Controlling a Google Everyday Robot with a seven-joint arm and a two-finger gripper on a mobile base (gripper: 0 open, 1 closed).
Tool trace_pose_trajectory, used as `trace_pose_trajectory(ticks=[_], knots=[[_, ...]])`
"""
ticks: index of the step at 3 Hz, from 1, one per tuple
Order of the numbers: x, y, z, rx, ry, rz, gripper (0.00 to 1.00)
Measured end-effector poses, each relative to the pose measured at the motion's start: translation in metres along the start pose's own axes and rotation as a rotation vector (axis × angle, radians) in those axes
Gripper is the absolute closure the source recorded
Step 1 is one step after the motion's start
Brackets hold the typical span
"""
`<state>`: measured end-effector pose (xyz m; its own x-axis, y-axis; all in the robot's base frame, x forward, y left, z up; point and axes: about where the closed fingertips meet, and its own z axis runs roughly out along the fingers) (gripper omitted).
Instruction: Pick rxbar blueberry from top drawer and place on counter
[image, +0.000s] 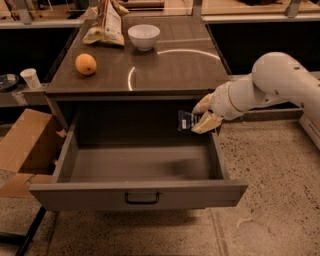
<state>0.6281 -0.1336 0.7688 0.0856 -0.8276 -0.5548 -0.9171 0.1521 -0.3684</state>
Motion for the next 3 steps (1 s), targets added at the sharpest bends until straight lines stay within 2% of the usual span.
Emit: trace_pose_trajectory(ticks=[1, 3], knots=[[-0.02, -0.015, -0.012, 0.016, -0.034, -0.026, 1.0], [-0.103, -0.07, -0.083, 0.128, -0.163, -0.135, 1.0]])
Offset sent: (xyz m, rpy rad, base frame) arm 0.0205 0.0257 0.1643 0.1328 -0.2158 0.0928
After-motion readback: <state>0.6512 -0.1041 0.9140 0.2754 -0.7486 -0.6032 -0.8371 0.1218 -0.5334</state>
